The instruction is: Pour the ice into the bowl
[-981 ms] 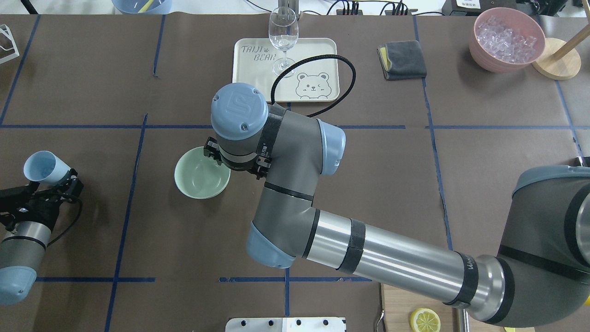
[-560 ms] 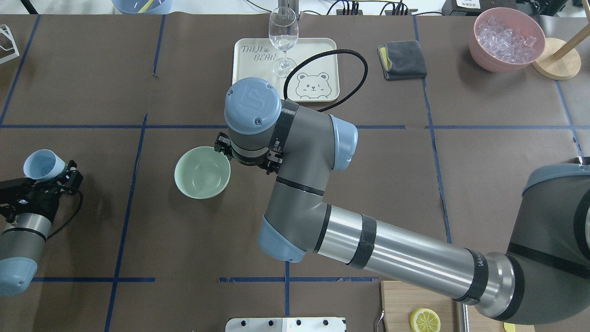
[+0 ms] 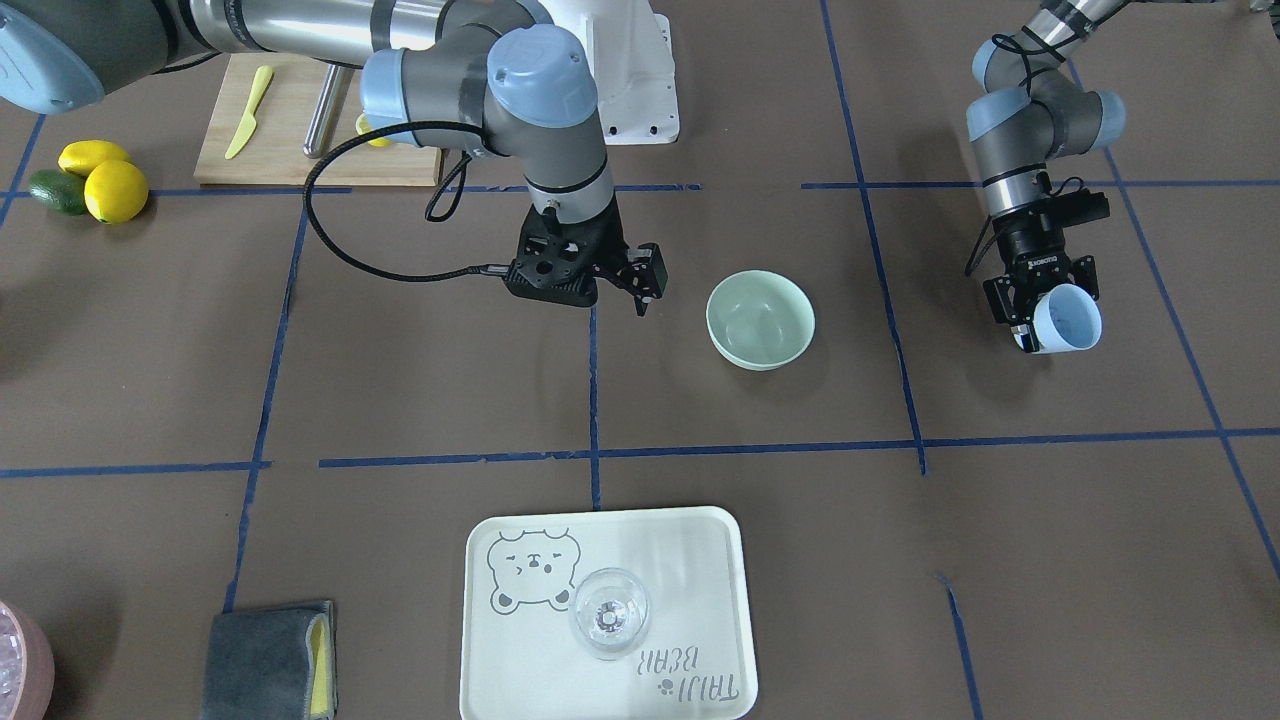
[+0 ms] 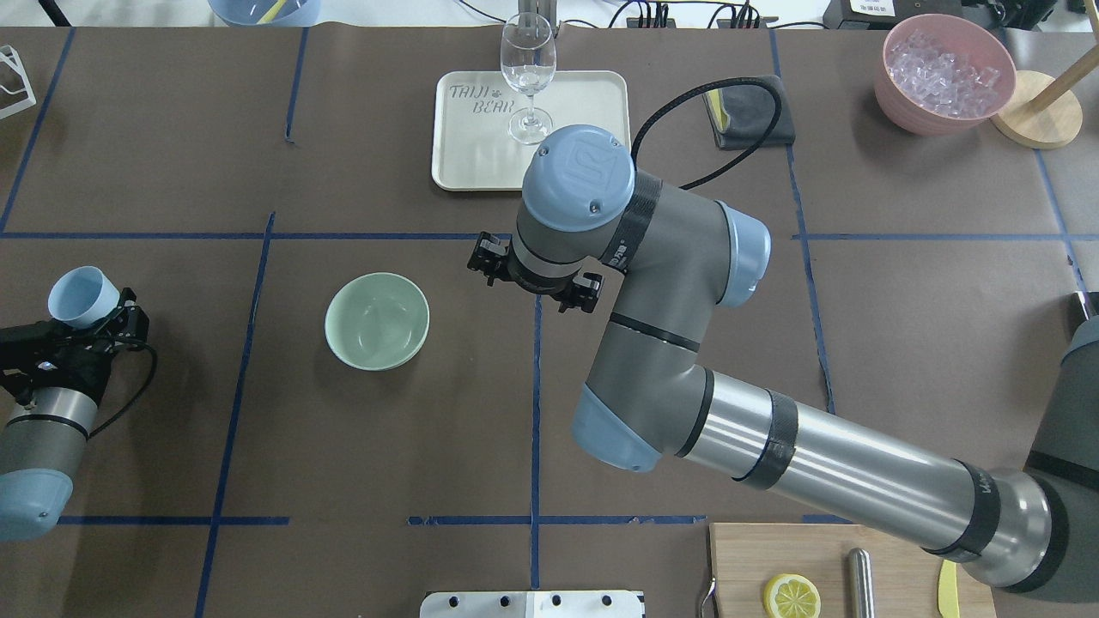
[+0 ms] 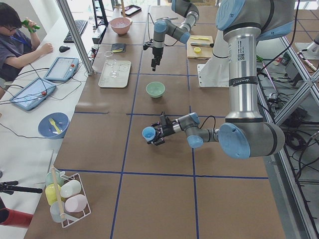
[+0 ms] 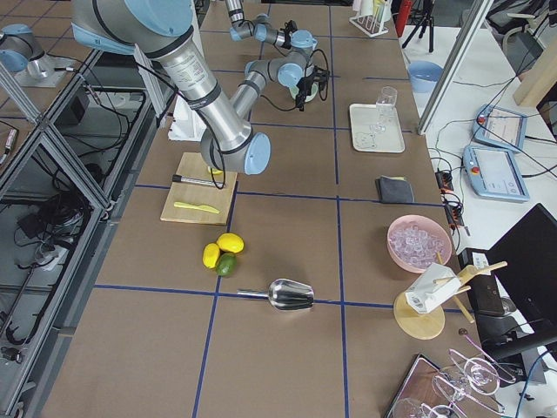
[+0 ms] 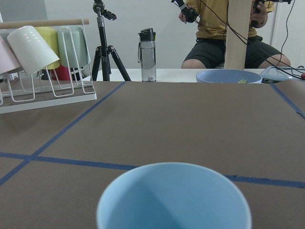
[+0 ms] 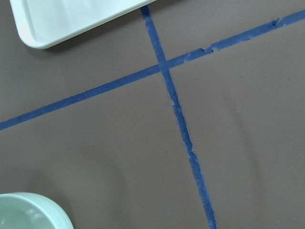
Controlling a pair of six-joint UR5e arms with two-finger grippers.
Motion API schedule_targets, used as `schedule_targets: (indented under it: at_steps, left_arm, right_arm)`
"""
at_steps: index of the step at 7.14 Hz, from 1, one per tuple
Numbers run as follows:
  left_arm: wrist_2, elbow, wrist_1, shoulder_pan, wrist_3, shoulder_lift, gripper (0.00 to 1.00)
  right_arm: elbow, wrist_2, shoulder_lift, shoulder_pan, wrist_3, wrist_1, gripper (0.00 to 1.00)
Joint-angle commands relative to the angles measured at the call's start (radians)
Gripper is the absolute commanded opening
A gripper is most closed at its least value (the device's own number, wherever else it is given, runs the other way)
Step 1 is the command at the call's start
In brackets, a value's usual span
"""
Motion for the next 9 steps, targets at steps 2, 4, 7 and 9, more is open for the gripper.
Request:
schedule_targets:
  at_steps: [2,4,7,9]
  left_arm:
    - [-0.057,-0.008,-0.330,-0.102,0.424,-0.034,0.00]
    - [-0.055,-0.069,-0.324,-0.101,0.531,-0.060,0.00]
    - [-0.061,-0.114,-0.268,-0.089,0.796,-0.154,0.00]
    - [-0.058,-0.139,-0.174,-0.083,0.816,-0.193,0.00]
  right_arm:
    - [0.096,0.037,-0.095,0.041,-0.036,0.000,1.00]
    - [0.141,0.037,-0.146,0.048,-0.053,0.003,1.00]
    - [0.150,0.036,-0.172,0.048,-0.058,0.008,1.00]
    - [0.153,0.031,-0.200,0.045,-0.058,0.015,1.00]
